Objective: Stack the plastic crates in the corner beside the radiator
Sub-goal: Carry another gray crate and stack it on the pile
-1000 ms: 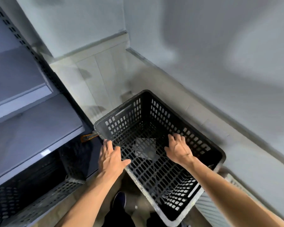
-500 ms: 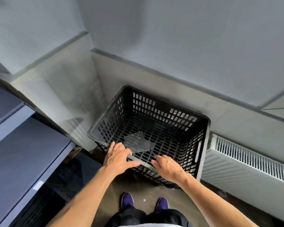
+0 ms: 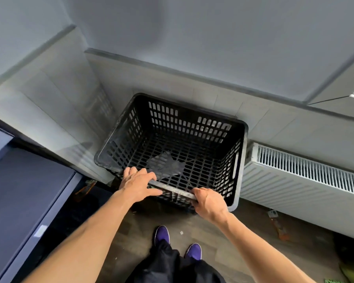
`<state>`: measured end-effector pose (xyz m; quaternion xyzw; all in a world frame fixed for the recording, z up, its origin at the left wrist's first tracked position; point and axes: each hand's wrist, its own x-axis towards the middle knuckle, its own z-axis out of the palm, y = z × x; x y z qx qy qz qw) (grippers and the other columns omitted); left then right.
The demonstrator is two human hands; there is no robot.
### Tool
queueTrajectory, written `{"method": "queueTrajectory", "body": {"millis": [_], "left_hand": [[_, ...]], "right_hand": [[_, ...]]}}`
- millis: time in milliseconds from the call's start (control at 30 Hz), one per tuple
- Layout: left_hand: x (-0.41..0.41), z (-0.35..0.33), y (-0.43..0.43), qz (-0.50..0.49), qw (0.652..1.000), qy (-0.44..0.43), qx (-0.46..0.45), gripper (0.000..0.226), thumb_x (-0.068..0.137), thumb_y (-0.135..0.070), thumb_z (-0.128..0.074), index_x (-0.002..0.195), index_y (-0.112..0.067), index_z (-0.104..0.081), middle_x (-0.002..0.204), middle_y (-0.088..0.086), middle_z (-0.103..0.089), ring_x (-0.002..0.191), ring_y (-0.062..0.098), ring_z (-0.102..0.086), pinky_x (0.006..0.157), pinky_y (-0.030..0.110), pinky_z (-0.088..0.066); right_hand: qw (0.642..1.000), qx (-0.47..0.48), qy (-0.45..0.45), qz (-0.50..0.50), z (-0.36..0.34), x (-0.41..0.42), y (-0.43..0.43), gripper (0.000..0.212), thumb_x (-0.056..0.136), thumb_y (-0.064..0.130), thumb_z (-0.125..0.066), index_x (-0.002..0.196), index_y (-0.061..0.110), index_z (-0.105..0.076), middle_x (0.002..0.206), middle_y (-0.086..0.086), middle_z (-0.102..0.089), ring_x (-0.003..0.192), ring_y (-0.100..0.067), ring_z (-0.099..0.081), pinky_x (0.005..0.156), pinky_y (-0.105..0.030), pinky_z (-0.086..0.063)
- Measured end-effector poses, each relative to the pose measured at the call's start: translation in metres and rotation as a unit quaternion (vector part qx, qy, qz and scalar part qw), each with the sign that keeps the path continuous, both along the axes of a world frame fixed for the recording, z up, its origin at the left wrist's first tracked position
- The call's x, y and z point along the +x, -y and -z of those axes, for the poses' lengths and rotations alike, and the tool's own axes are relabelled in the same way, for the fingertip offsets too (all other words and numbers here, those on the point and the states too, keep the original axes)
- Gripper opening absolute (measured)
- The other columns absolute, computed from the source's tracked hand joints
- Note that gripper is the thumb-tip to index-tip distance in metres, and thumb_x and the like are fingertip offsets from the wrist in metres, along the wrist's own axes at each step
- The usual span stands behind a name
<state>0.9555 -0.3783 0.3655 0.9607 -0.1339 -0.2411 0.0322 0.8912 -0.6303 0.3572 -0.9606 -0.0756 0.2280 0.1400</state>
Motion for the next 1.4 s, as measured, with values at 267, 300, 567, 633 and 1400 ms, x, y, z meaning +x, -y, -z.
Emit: {"method": "queueTrajectory", "body": {"millis": [267, 300, 567, 633, 1400], "left_hand": [[0.017, 0.002, 0.008, 0.119, 0.991, 0.048, 0.041, 0.051, 0.084, -0.074, -0.045, 0.103, -0.032, -0.066, 0.095, -0.005, -0.071, 0.093, 0.015, -0.067, 0.076, 0.029, -0.041], [0.021, 0.004, 0.001, 0.146, 0.988, 0.053, 0.019, 0.048, 0.086, -0.072, -0.044, 0.105, -0.034, -0.065, 0.095, -0.007, -0.071, 0.092, 0.013, -0.067, 0.075, 0.028, -0.042], [0.057, 0.001, -0.016, 0.292, 0.950, 0.097, -0.045, 0.037, 0.095, -0.063, -0.034, 0.107, -0.035, -0.056, 0.088, -0.006, -0.073, 0.080, 0.016, -0.069, 0.062, 0.032, -0.040], [0.065, 0.001, -0.014, 0.293, 0.949, 0.103, -0.053, 0.036, 0.095, -0.063, -0.037, 0.109, -0.036, -0.057, 0.087, -0.007, -0.073, 0.081, 0.016, -0.069, 0.060, 0.031, -0.037], [0.048, 0.016, -0.050, 0.284, 0.949, 0.139, -0.010, 0.028, 0.096, -0.052, -0.049, 0.098, -0.028, -0.062, 0.061, -0.008, -0.053, 0.058, 0.019, -0.059, 0.051, 0.028, -0.043]], "right_hand": [[0.997, -0.069, 0.017, 0.007, 0.004, -0.001, 0.002, 0.025, 0.092, 0.042, -0.054, 0.109, 0.024, -0.058, 0.095, -0.005, -0.072, 0.087, -0.032, -0.068, 0.071, -0.037, -0.049], [0.996, -0.080, 0.027, 0.001, 0.005, 0.000, 0.001, 0.023, 0.092, 0.040, -0.054, 0.107, 0.024, -0.058, 0.092, -0.004, -0.072, 0.084, -0.032, -0.068, 0.068, -0.037, -0.048], [0.990, -0.123, 0.061, 0.031, -0.009, 0.009, -0.006, 0.023, 0.086, 0.029, -0.057, 0.109, 0.025, -0.058, 0.089, -0.003, -0.072, 0.084, -0.031, -0.068, 0.067, -0.036, -0.048], [0.988, -0.131, 0.069, 0.041, -0.017, 0.014, -0.007, 0.022, 0.087, 0.029, -0.056, 0.109, 0.025, -0.059, 0.090, -0.002, -0.072, 0.085, -0.030, -0.069, 0.068, -0.036, -0.049], [0.979, -0.168, 0.093, 0.073, -0.016, -0.014, -0.031, 0.020, 0.088, 0.031, -0.057, 0.103, 0.022, -0.065, 0.083, -0.004, -0.072, 0.078, -0.031, -0.069, 0.066, -0.038, -0.054]]}}
